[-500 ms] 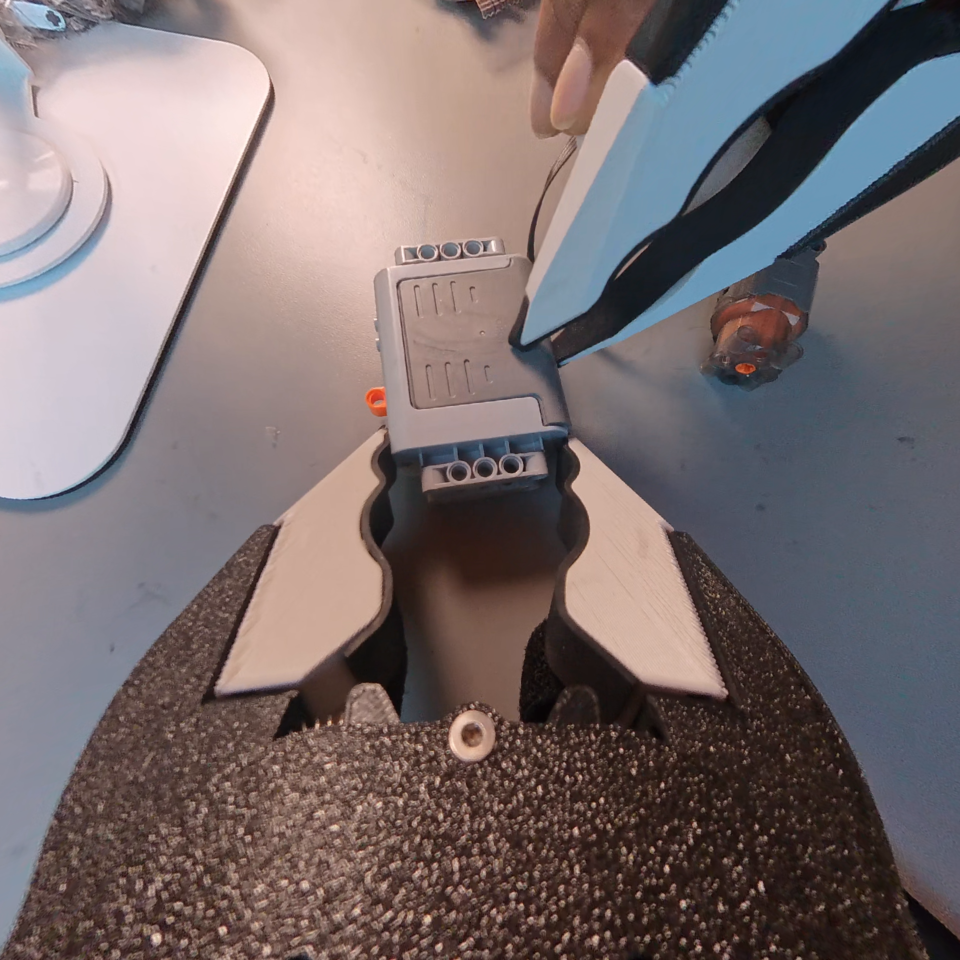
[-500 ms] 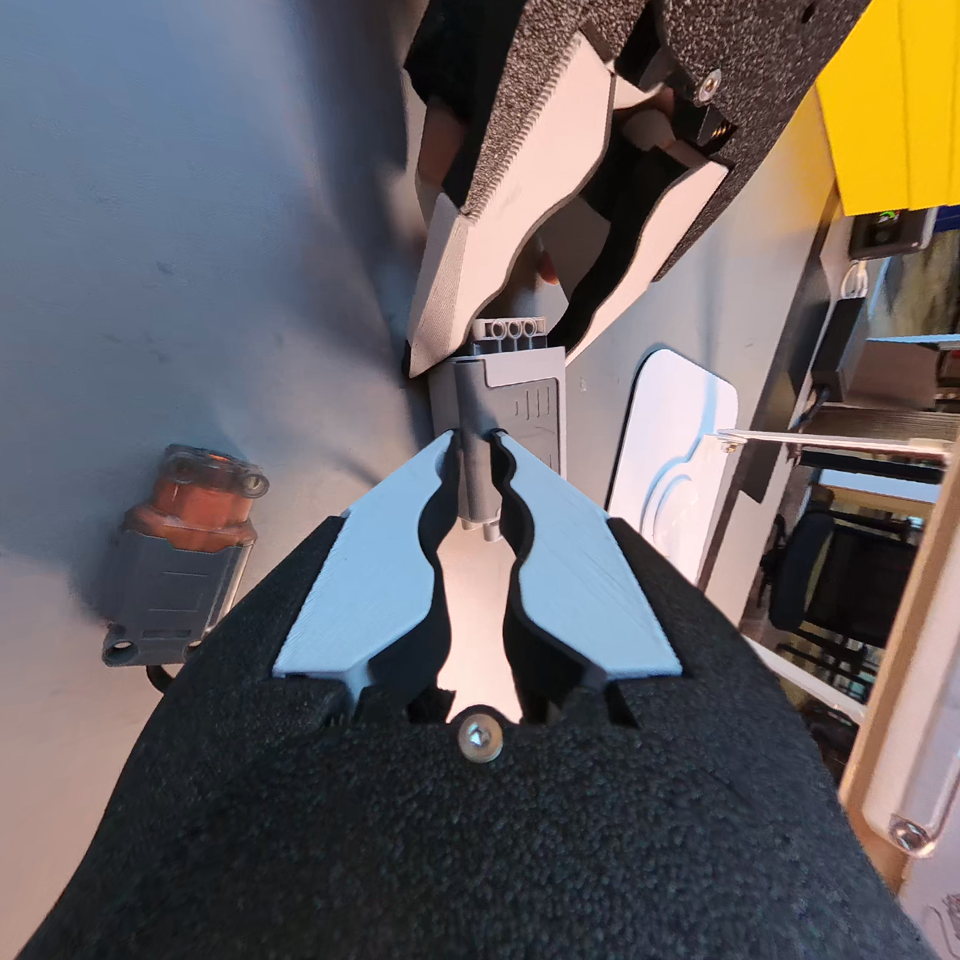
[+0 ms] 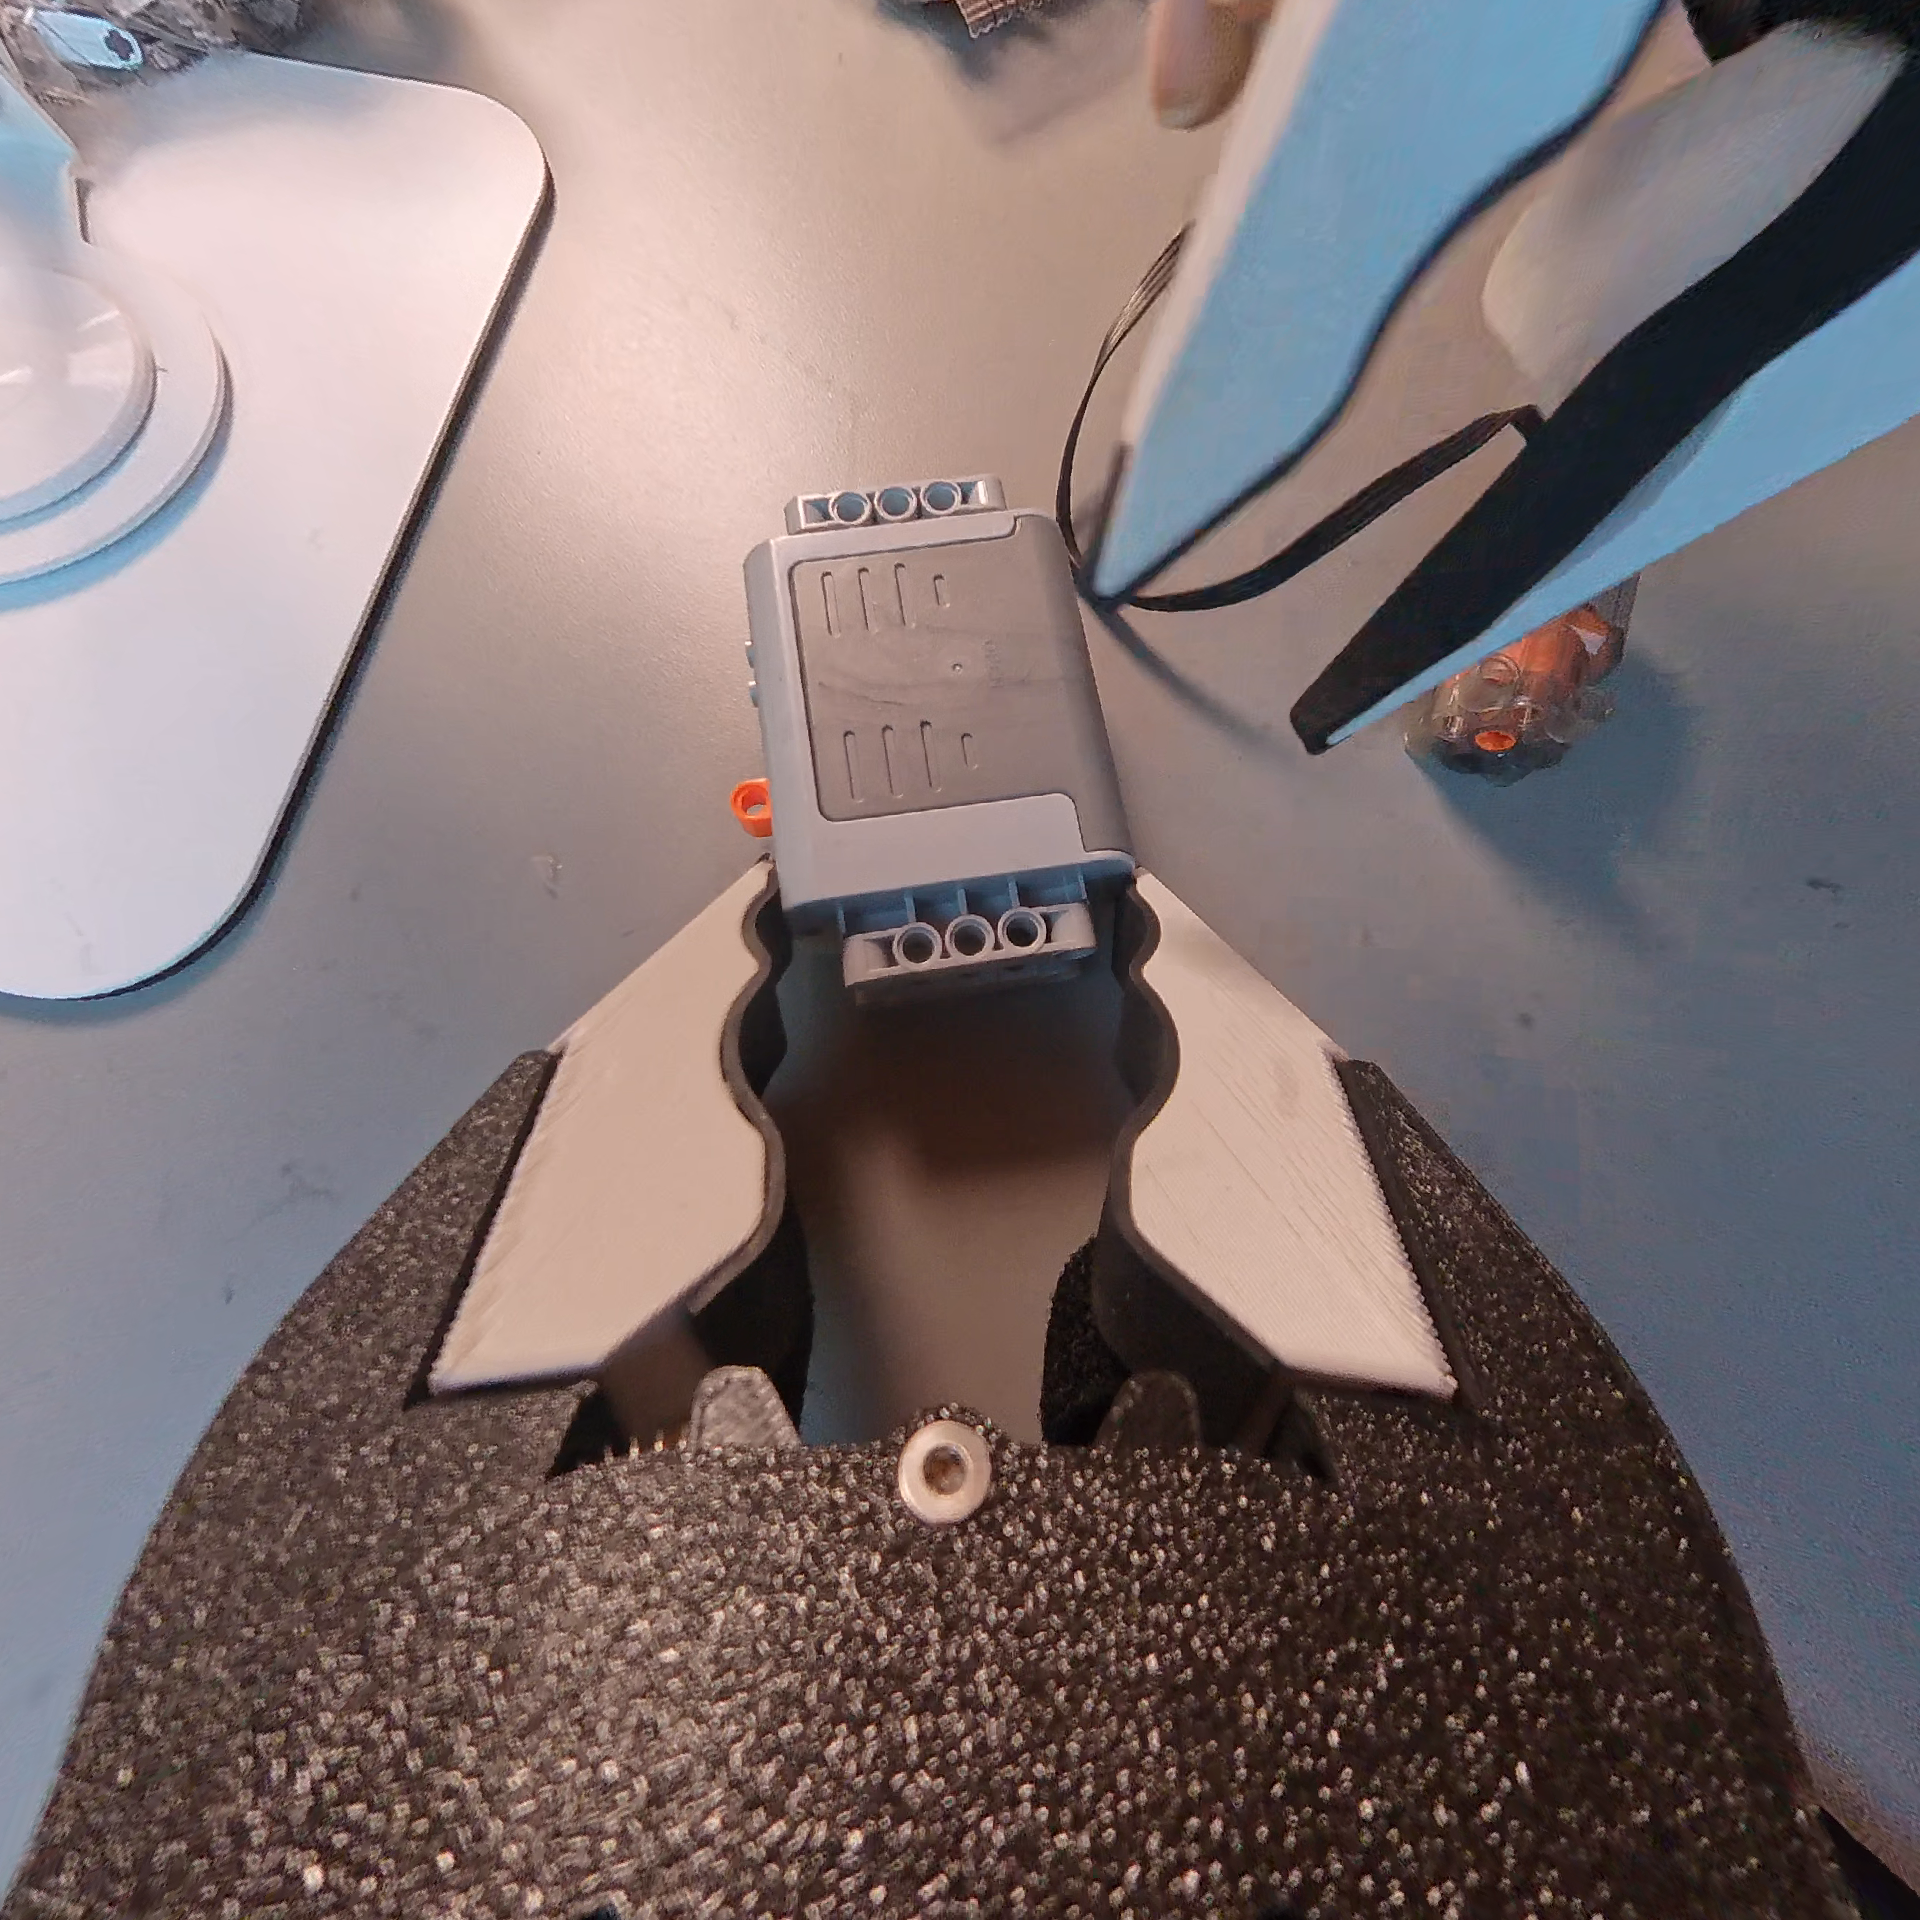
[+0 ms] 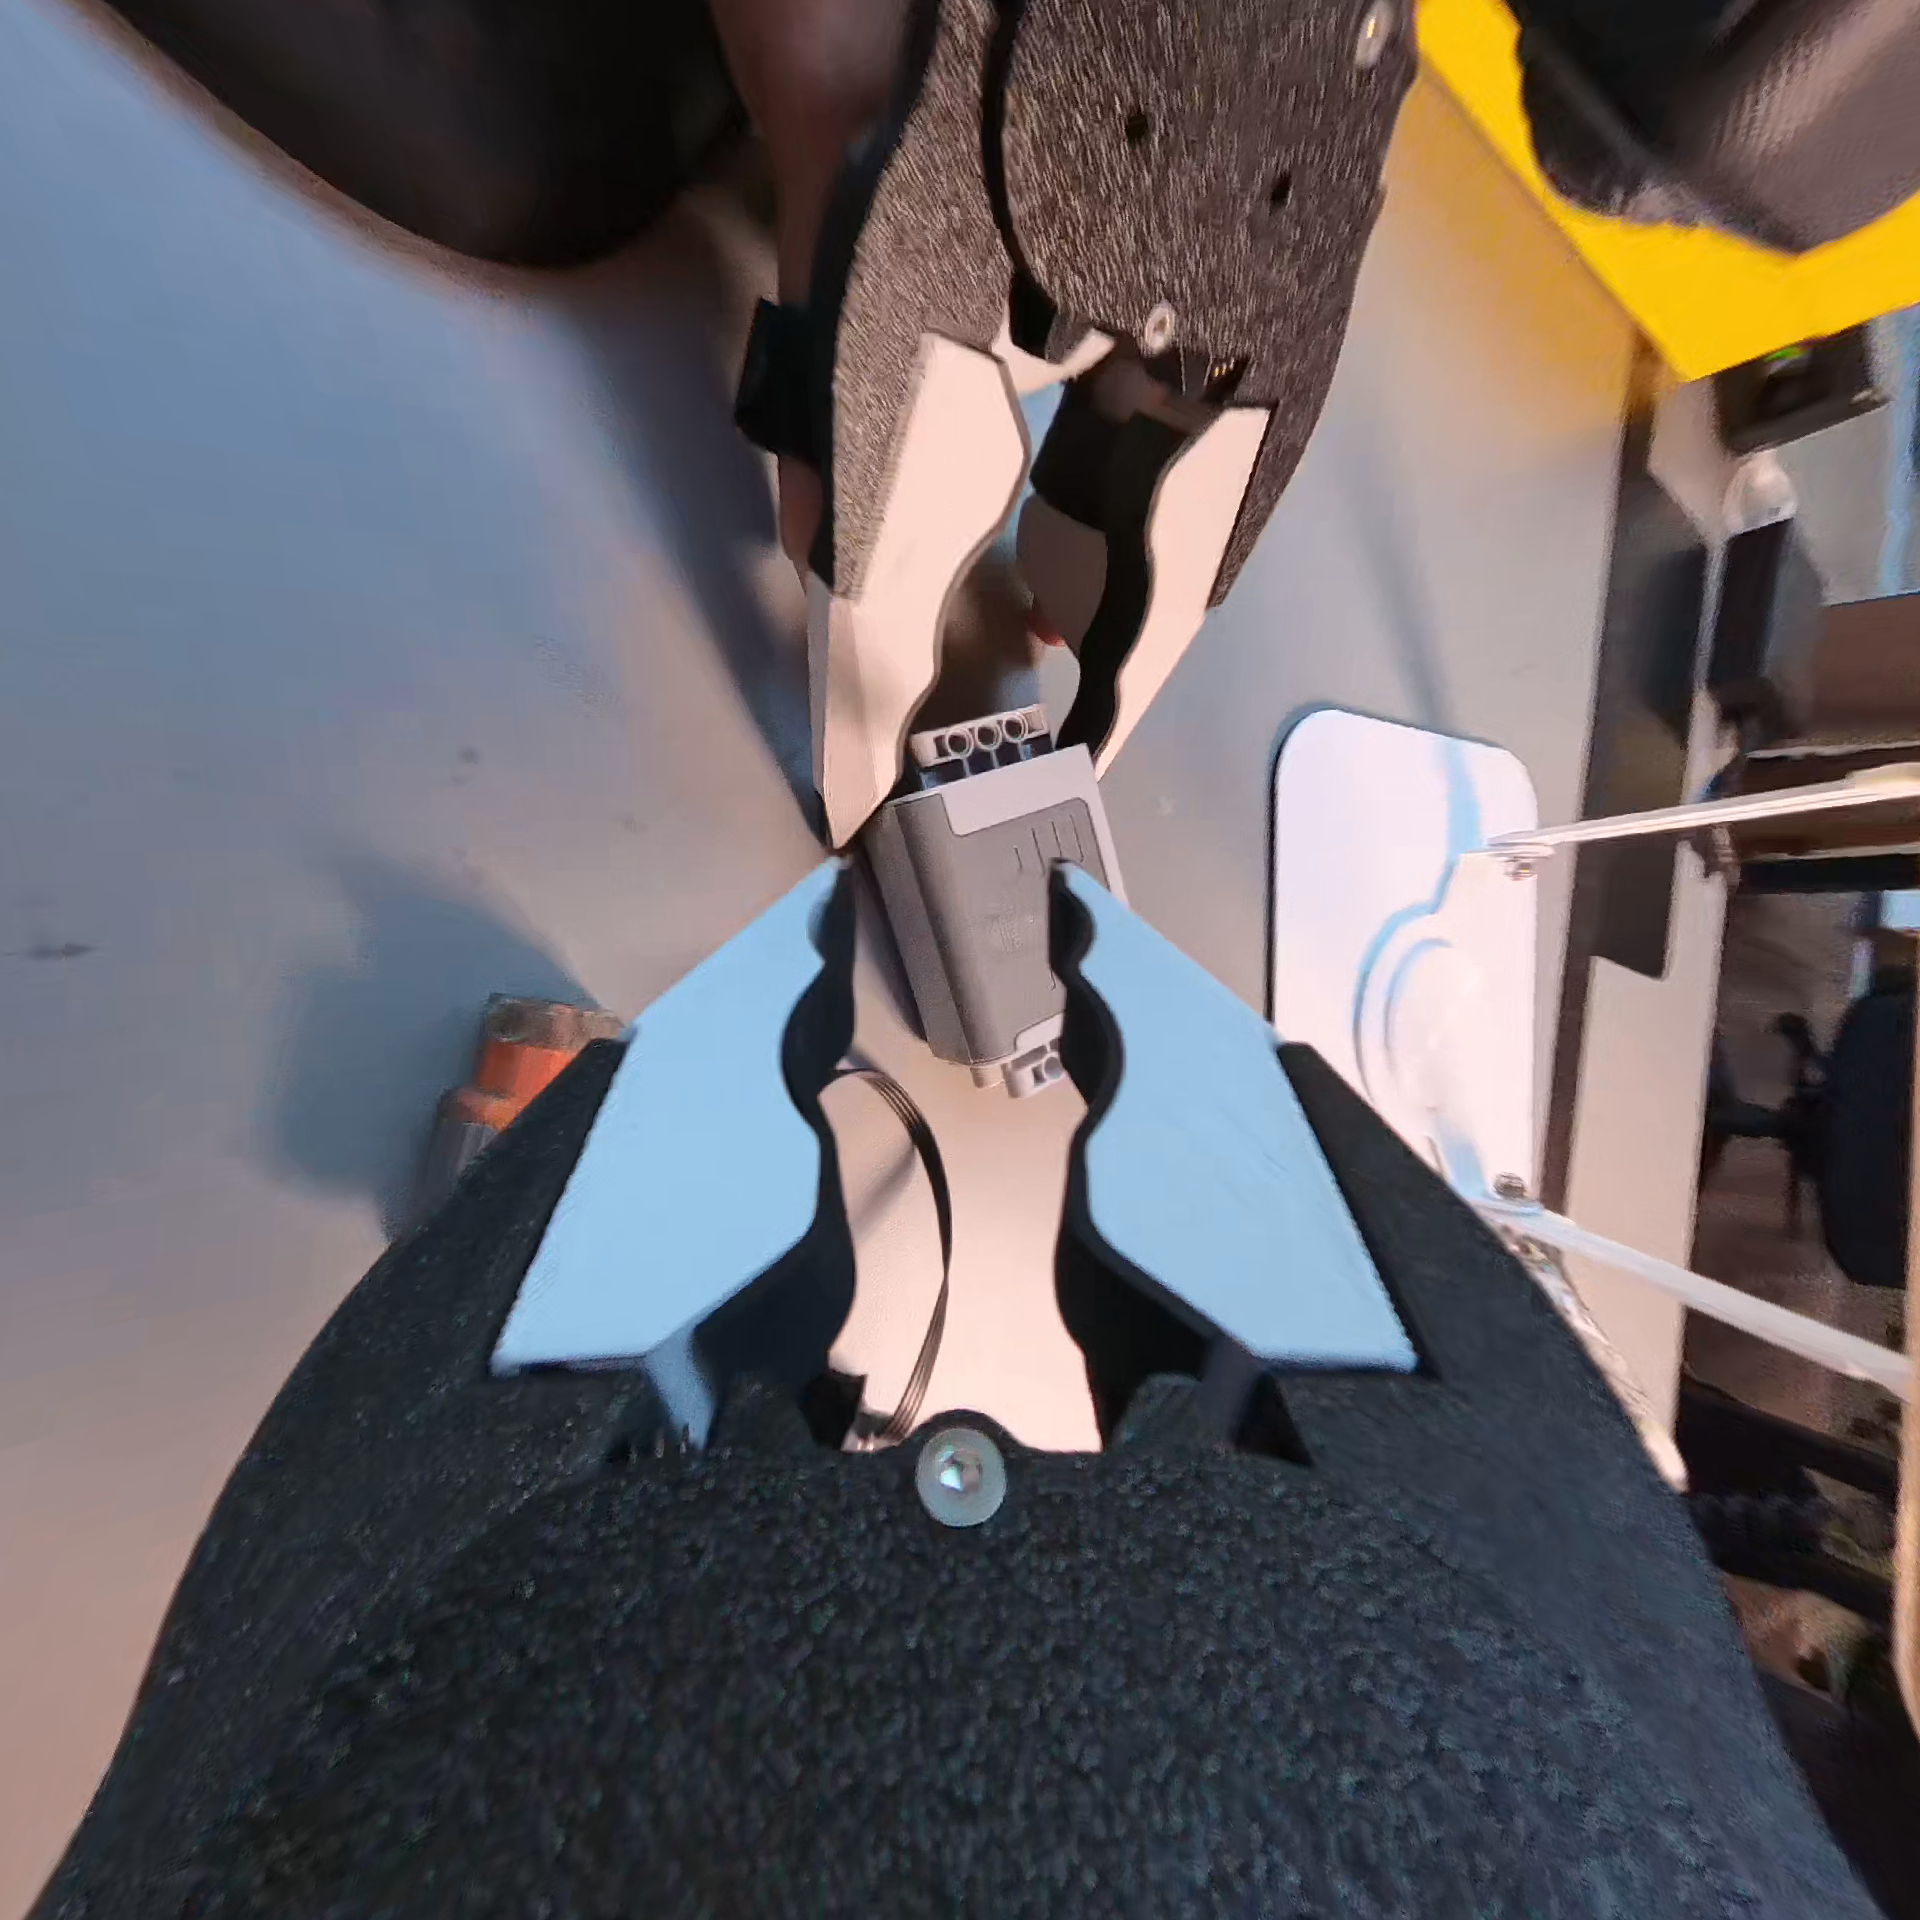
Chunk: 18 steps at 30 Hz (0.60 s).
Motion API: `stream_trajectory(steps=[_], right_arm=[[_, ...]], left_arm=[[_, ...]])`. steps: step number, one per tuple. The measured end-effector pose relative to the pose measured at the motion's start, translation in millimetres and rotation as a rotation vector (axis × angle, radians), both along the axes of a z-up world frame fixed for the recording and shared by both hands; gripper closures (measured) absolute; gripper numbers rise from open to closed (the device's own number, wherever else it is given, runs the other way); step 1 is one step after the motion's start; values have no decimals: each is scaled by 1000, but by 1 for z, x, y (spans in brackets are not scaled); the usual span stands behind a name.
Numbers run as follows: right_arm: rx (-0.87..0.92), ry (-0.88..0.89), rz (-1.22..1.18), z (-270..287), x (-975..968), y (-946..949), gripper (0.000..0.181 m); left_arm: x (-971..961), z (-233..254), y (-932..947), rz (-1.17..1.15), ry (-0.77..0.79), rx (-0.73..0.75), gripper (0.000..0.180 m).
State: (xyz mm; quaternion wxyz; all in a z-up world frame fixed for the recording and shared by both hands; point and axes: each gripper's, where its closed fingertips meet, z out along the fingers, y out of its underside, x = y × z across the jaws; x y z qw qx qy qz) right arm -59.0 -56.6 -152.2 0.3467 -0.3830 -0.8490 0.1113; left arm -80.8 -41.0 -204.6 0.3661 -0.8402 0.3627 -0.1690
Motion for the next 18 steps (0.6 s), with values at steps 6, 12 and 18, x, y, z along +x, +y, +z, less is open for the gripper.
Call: stream_trajectory(steps=[6, 12, 18], right_arm=[[1, -164, 49, -32, -10, 17, 125], [70, -168, 89, -32, -16, 24, 136], [53, -181, 87, -34, -18, 25, 132]], left_arm=[[0, 1, 0, -4, 14, 14, 120], [-1, 0, -1, -10, 2, 5, 120], [-1, 0, 0, -13, 0, 3, 120]])
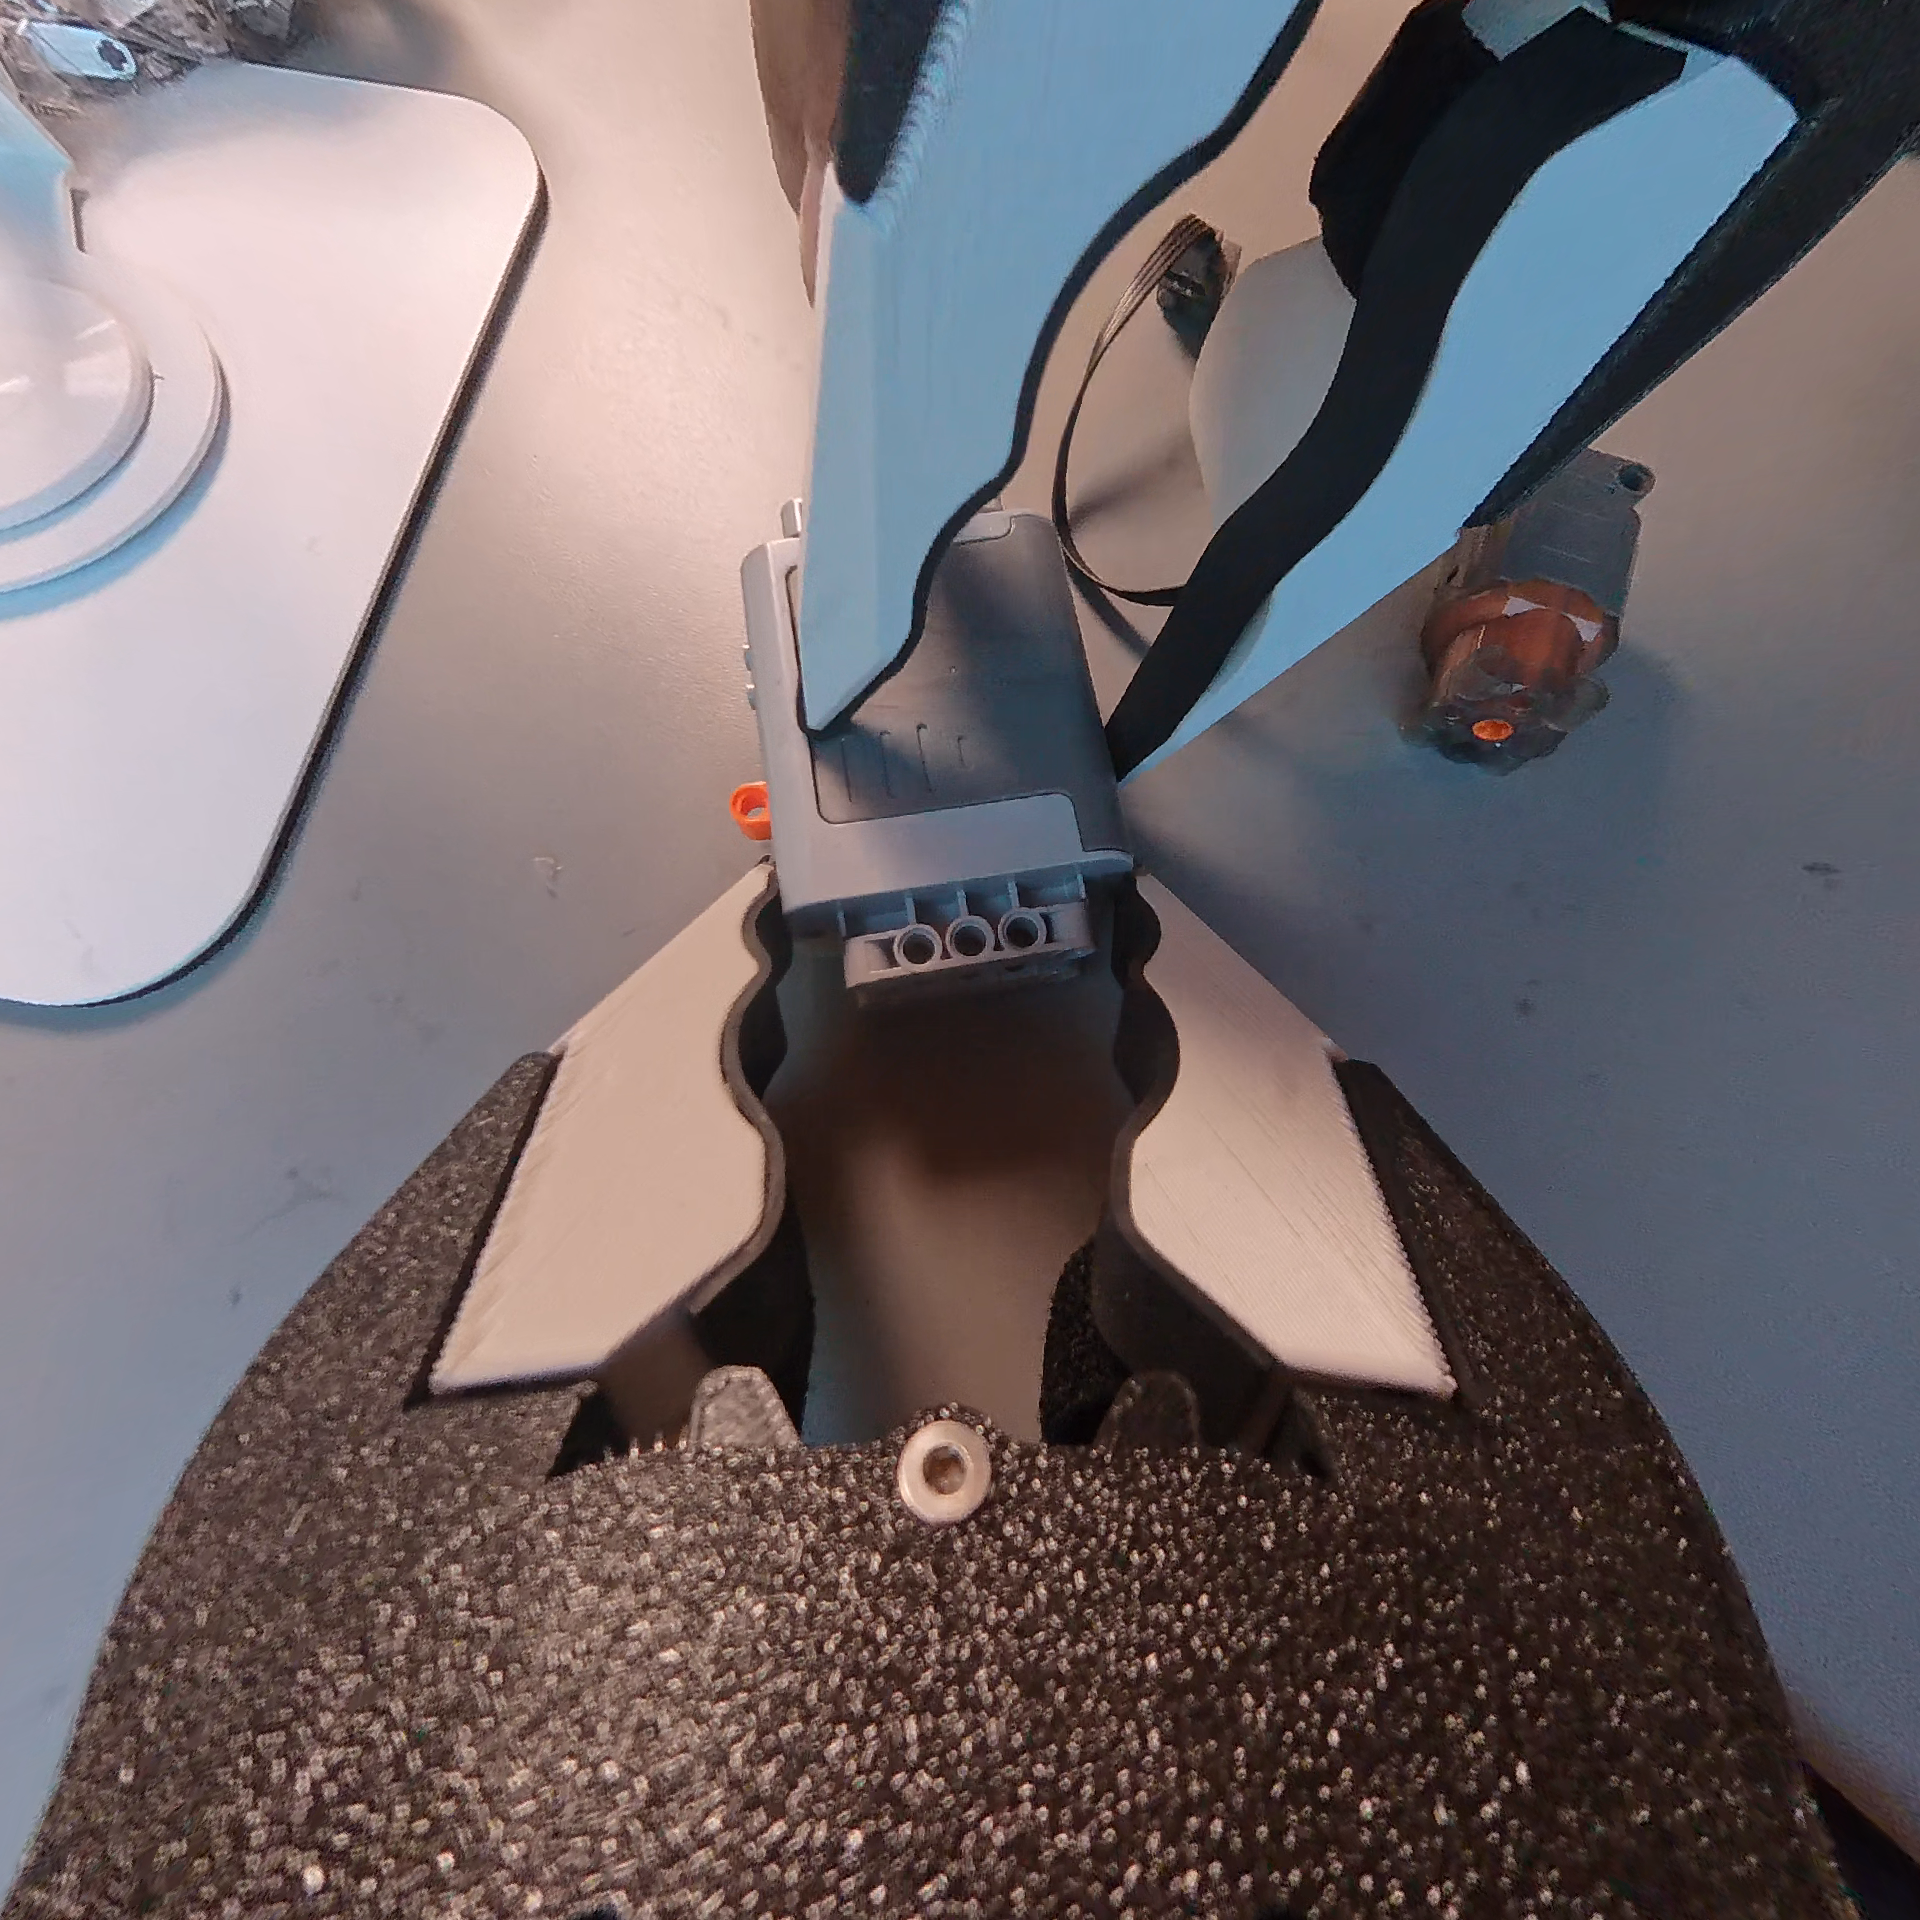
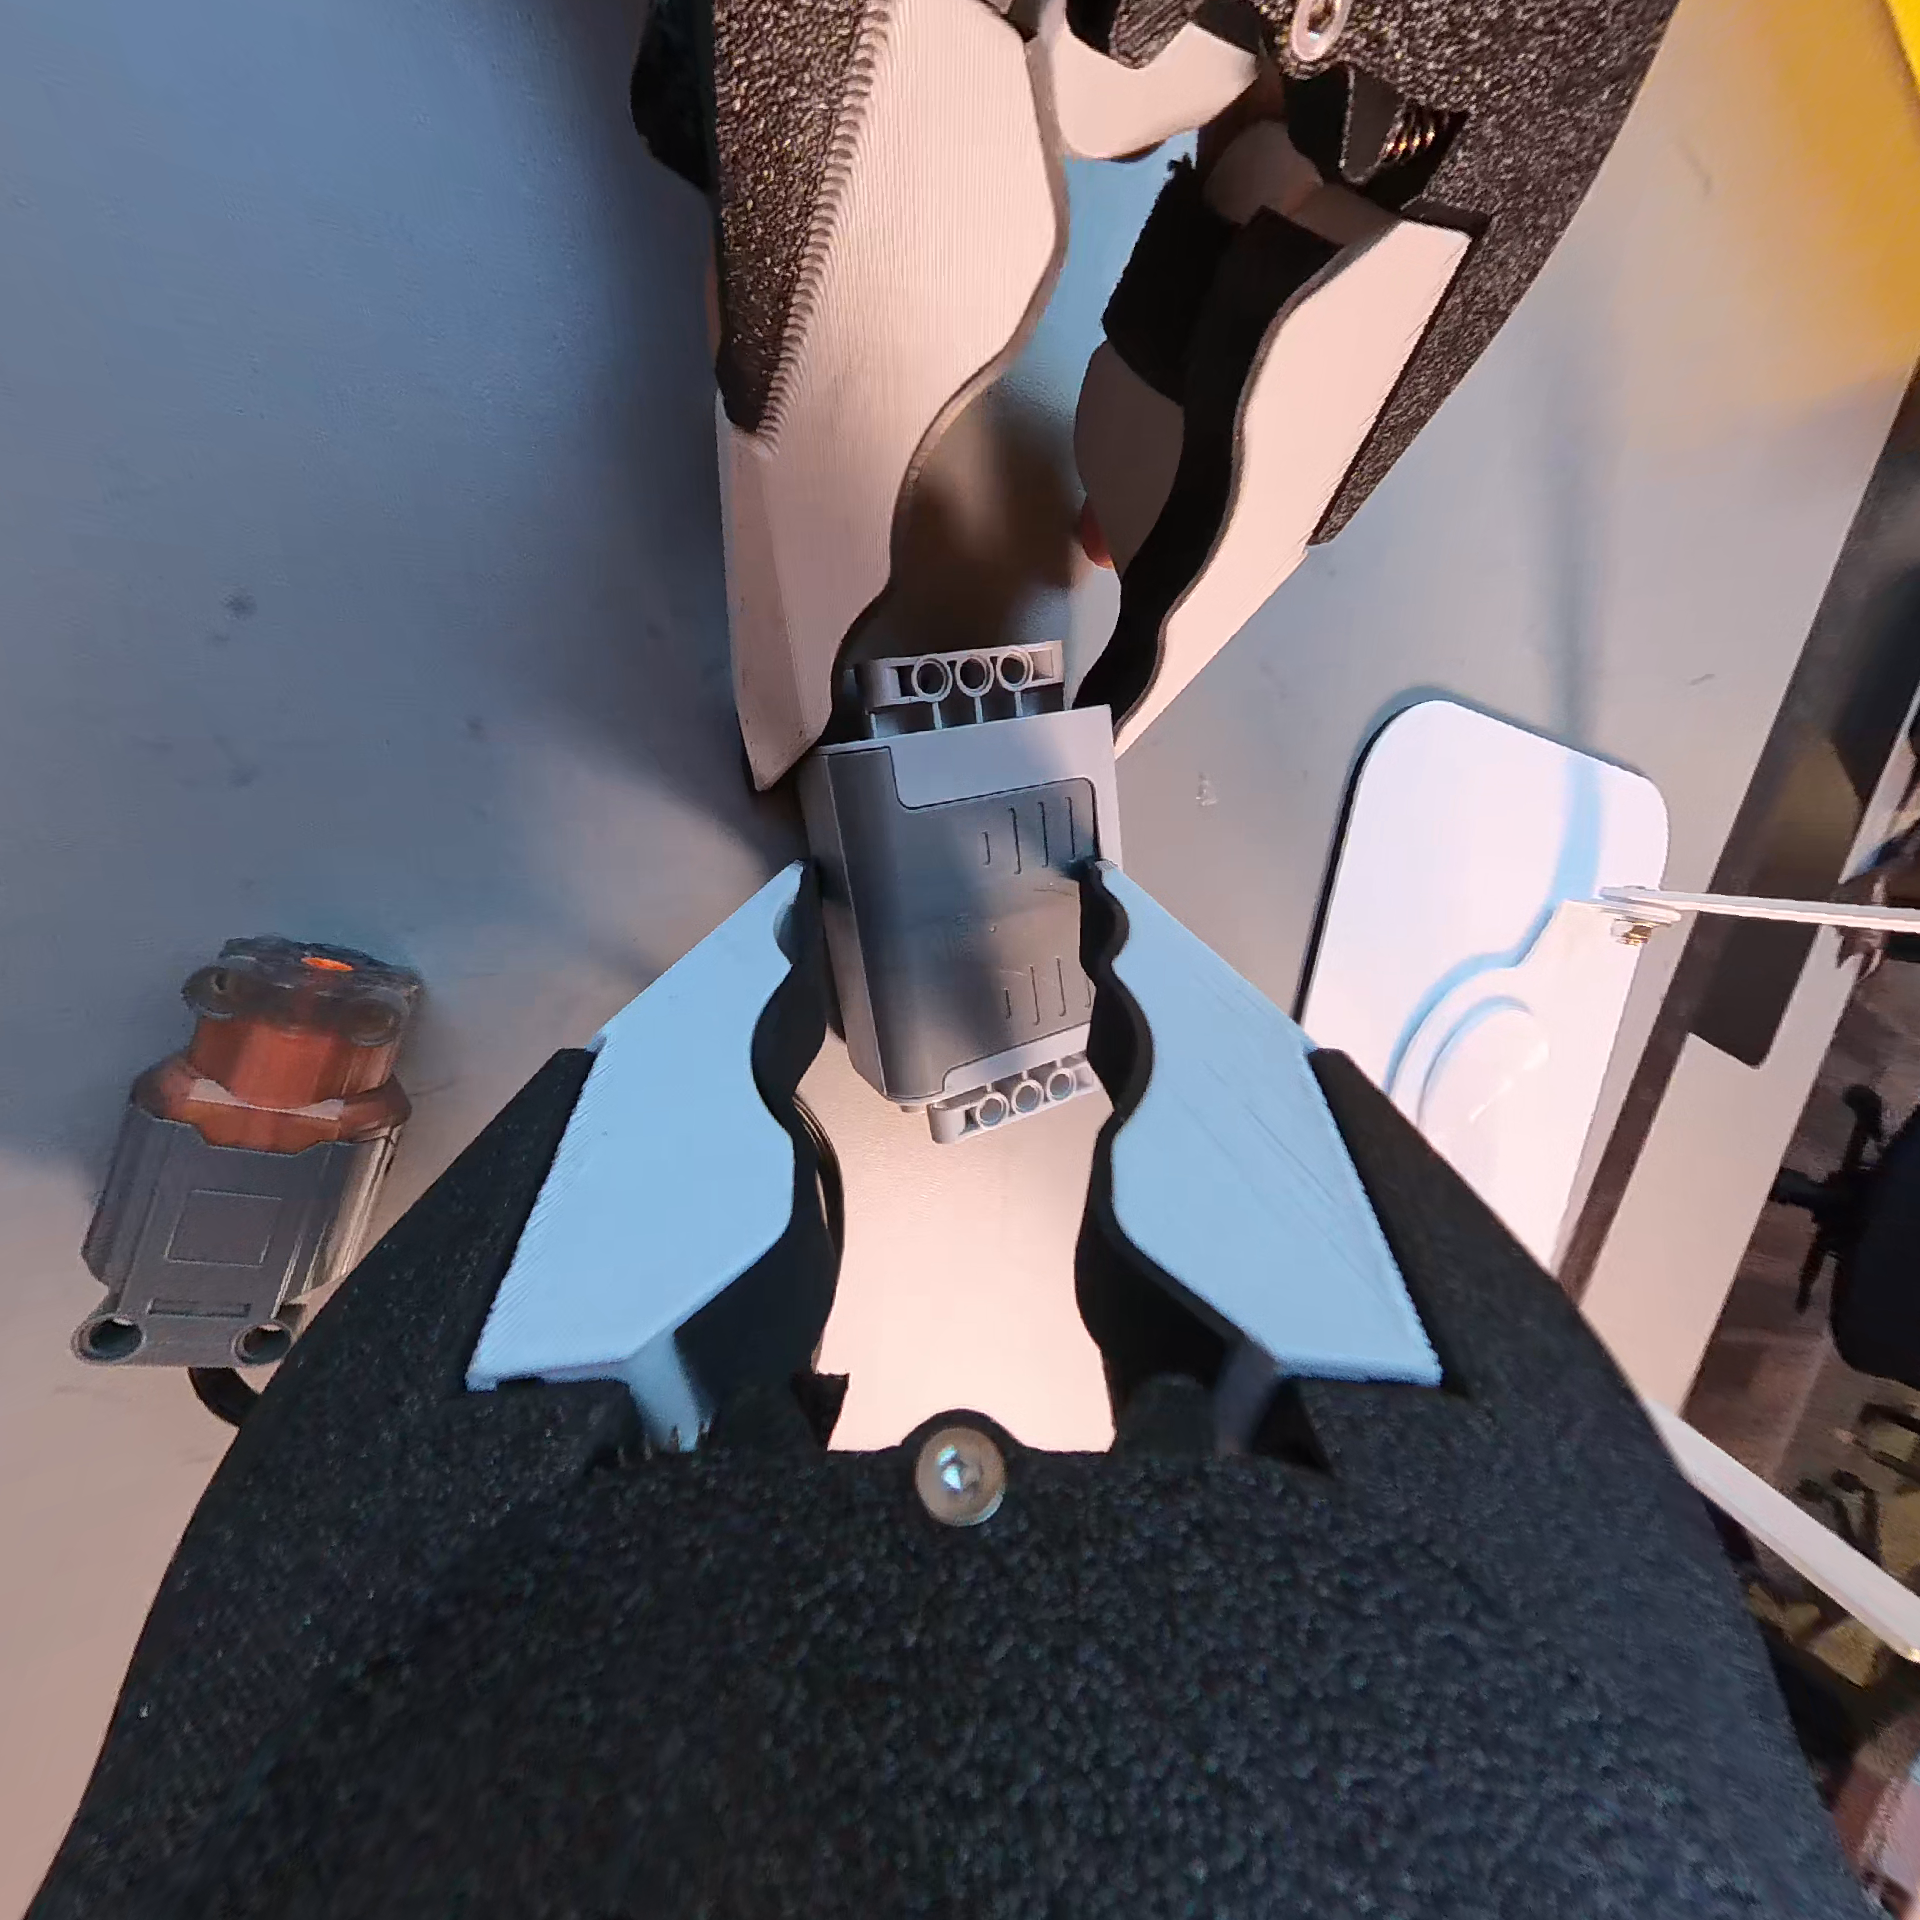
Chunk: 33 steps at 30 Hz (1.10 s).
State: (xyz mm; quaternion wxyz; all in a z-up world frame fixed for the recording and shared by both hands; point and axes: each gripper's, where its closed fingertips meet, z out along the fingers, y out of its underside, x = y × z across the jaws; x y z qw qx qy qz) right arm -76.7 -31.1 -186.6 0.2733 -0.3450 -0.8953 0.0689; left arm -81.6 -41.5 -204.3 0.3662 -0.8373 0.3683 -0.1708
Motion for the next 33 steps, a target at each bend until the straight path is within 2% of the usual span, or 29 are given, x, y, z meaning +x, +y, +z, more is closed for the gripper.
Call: stream_trajectory(steps=[6, 10, 15, 19, 20, 23, 27, 33], right_arm=[[-35, 3, -1, 0, 2, -1, 137], [11, 74, 14, 6, 8, -9, 159], [54, 78, -13, 8, 10, -9, 163], [-19, 87, -48, 11, 13, -12, 170], [-47, 101, -61, 15, 13, -12, 167], [-78, 104, -79, 24, 9, -8, 142], [-106, -11, -112, 9, 12, 7, 119], [-91, -46, -89, 0, 13, 9, 119]], left_arm=[[0, 0, 0, -2, 3, -3, 120], [-1, 0, -1, 2, -7, -7, 120], [0, 0, 0, 8, -8, -8, 120], [0, 0, 0, 6, -4, 7, 120], [0, 0, 0, 3, 0, 12, 120], [0, 1, 0, -2, 12, 24, 120], [0, 2, 0, -5, 34, 42, 120], [0, 0, -1, 5, 28, 19, 120]])
